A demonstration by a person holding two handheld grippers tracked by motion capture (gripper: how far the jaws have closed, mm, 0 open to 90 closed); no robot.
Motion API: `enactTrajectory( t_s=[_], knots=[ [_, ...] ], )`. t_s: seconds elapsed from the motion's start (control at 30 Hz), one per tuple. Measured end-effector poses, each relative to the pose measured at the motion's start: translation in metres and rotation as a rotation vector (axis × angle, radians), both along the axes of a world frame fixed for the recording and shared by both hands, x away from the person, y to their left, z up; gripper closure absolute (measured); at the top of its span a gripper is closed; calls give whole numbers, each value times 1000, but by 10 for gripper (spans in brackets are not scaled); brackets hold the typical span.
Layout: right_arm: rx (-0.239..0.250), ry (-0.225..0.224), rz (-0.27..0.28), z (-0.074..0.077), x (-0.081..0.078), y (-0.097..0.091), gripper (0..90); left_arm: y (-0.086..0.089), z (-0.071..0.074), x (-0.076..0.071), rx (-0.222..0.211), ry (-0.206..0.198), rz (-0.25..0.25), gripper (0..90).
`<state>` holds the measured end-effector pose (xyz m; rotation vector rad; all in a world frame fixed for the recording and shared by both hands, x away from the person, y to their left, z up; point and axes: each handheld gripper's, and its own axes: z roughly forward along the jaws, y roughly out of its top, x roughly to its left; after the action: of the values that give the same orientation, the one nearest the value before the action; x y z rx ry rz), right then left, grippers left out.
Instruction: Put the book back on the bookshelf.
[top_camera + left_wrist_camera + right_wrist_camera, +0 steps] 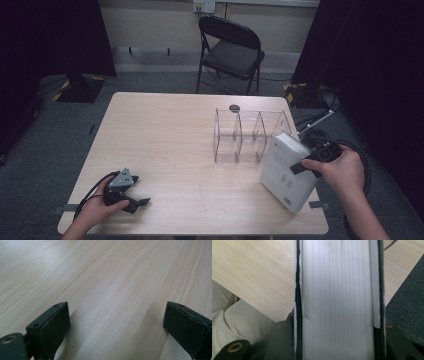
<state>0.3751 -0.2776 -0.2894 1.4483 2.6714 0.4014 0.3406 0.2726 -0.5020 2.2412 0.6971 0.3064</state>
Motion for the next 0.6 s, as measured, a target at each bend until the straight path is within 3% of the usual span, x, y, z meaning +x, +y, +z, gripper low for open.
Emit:
enactTrajectory(
  t_s=[0.3,0.53,0.6],
  knots=[
    [-3,-9,-12,0,8,-1,523,0,0,0,0,0,-1,66],
    [-2,-12,-47,6,14,-3,523,0,0,0,6,3,-2,66],
    [1,-1,-84,7,15,-3,523,0,1,0,10,6,-4,66]
  ],
)
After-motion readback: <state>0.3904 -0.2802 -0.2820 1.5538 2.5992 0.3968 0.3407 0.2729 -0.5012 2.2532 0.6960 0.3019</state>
